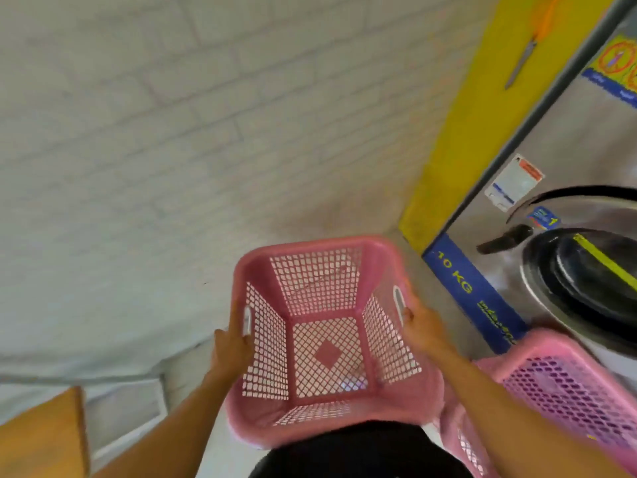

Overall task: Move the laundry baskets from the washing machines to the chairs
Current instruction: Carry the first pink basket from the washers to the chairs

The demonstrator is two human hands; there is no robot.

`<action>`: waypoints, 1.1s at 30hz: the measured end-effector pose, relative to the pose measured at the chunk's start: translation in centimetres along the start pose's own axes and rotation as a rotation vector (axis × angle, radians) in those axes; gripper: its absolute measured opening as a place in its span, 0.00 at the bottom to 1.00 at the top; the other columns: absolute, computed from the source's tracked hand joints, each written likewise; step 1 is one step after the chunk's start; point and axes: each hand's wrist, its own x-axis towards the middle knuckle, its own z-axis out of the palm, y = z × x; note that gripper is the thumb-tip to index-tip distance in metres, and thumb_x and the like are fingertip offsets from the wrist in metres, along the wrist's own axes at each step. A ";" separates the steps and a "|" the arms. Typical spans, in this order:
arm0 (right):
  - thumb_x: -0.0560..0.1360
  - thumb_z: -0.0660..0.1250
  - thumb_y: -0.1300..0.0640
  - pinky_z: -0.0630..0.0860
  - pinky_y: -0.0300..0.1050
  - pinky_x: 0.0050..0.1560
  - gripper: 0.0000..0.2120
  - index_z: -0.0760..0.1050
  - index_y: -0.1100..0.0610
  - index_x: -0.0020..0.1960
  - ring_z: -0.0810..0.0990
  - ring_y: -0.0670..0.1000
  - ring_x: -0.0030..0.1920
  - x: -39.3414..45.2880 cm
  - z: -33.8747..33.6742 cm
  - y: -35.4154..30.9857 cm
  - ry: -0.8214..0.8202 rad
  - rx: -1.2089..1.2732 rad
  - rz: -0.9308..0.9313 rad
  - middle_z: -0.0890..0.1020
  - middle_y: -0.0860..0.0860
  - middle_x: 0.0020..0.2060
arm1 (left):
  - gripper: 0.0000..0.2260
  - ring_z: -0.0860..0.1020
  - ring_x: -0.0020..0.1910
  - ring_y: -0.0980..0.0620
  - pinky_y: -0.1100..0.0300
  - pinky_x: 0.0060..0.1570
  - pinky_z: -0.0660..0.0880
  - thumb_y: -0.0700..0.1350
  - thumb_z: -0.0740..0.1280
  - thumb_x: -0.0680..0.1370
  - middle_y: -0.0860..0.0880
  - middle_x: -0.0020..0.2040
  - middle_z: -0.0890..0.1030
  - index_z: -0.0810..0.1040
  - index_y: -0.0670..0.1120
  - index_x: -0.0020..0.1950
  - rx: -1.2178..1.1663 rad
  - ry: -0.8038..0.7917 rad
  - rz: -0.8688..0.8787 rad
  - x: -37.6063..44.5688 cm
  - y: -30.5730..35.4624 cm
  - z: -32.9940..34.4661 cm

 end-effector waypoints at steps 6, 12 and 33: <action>0.80 0.60 0.56 0.76 0.52 0.41 0.34 0.51 0.42 0.81 0.83 0.64 0.42 -4.0 2.5 -8.5 -0.042 -0.190 -0.322 0.83 0.64 0.42 | 0.39 0.81 0.33 0.43 0.53 0.32 0.80 0.45 0.58 0.77 0.38 0.39 0.80 0.33 0.69 0.73 -0.090 0.093 -0.233 -10.1 -10.7 -0.9; 0.82 0.57 0.54 0.69 0.45 0.27 0.31 0.50 0.41 0.81 0.76 0.53 0.29 -11.2 5.7 -13.9 -0.078 -0.326 -0.543 0.83 0.61 0.38 | 0.37 0.80 0.31 0.53 0.63 0.30 0.74 0.53 0.62 0.78 0.45 0.41 0.82 0.38 0.67 0.75 -0.232 0.237 -0.347 -20.7 -16.3 -3.0; 0.83 0.54 0.53 0.64 0.37 0.23 0.30 0.45 0.42 0.81 0.74 0.48 0.29 -30.7 20.1 -21.3 -0.436 -0.598 -1.142 0.82 0.55 0.41 | 0.36 0.77 0.59 0.35 0.49 0.59 0.72 0.49 0.62 0.77 0.35 0.65 0.76 0.43 0.62 0.78 -0.520 0.453 -1.042 -53.0 -23.3 1.7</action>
